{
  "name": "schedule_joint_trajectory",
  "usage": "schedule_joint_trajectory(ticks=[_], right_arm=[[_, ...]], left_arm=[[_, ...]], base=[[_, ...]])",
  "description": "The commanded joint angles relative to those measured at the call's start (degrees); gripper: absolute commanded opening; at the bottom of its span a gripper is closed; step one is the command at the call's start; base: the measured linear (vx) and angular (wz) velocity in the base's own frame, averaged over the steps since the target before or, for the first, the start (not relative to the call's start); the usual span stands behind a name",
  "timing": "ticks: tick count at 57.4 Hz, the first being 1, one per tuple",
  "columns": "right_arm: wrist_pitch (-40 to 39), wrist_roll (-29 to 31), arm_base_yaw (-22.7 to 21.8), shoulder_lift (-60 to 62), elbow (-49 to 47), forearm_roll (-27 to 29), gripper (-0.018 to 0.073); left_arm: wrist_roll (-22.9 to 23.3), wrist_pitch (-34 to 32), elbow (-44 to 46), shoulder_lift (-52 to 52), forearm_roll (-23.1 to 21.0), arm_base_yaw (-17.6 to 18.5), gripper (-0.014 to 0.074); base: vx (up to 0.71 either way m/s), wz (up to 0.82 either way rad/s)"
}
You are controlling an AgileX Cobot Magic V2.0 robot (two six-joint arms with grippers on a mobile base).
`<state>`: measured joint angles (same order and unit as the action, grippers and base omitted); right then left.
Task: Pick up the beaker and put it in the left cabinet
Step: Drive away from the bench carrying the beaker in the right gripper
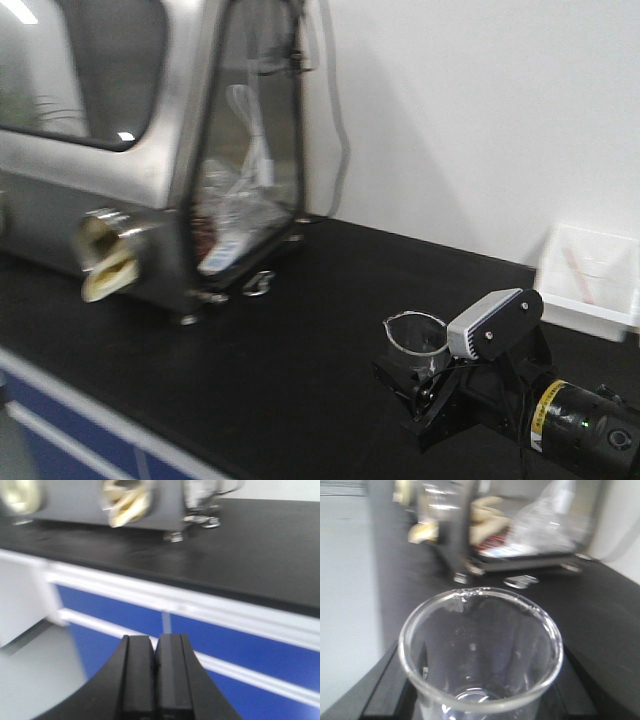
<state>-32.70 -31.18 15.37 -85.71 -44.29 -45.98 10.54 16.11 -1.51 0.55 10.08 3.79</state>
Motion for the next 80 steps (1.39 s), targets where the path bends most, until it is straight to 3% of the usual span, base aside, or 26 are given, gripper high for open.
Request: schedule_joint_trajectory(ticks=[1, 45, 80], right_arm=[[-3.89, -0.15, 0.0, 2.16, -1.7, 1.31, -0.0004], [-3.89, -0.15, 0.0, 2.16, -1.7, 1.31, -0.0004], [-3.89, -0.15, 0.0, 2.16, -1.7, 1.31, -0.0004]], left_arm=[[0.2, -4.76, 0.54, 1.0, -0.11, 0.42, 0.0003], [0.2, -4.76, 0.54, 1.0, -0.11, 0.42, 0.0003], [0.2, -4.76, 0.54, 1.0, -0.11, 0.42, 0.0003]], base=[[-0.14, 0.74], [-0.06, 0.78], [0.19, 0.39]])
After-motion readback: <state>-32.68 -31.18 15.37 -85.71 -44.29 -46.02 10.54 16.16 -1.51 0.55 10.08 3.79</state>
